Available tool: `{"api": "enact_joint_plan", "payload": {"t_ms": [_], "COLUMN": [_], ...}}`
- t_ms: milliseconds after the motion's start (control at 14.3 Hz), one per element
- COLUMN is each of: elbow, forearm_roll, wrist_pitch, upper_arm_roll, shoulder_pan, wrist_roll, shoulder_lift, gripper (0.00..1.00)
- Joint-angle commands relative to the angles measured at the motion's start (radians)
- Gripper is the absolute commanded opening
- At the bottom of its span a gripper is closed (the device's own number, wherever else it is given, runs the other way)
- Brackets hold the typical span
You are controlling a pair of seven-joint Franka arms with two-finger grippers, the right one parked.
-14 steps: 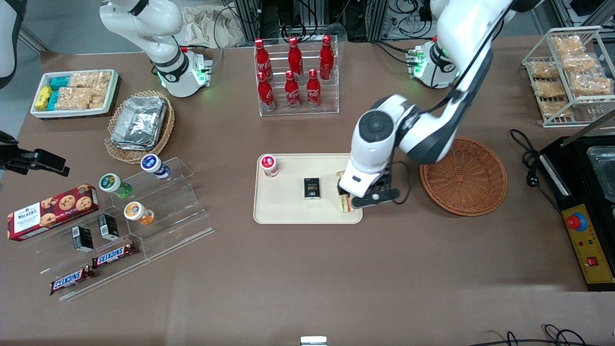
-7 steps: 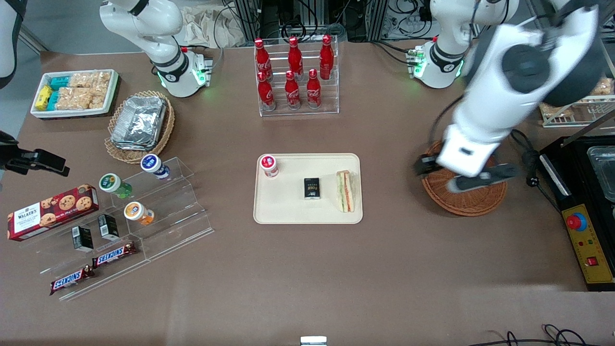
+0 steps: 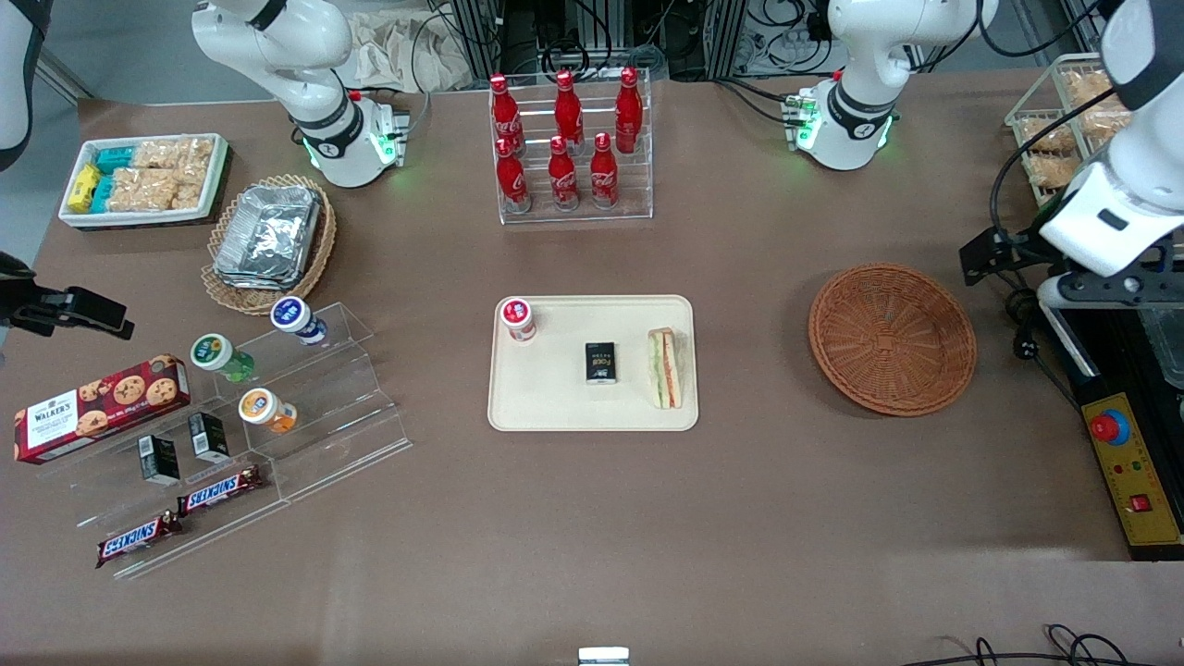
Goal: Place sandwich from basket to tray
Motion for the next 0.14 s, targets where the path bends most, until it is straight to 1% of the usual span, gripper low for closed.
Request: {"api": "enact_joint_plan", "payload": {"t_ms": [0,70], "elbow": [0.009,0.024], "forearm_roll": [-0.015,-0.017], "wrist_pitch": [-0.017,-0.017], "upper_arm_roll": [0.037,0.041], "shoulder_pan": [0.000,0.000], "wrist_roll": [0.048,0.059], "shoulder_lift": [-0.010,-0.001], "gripper": [1.00,1.00]}}
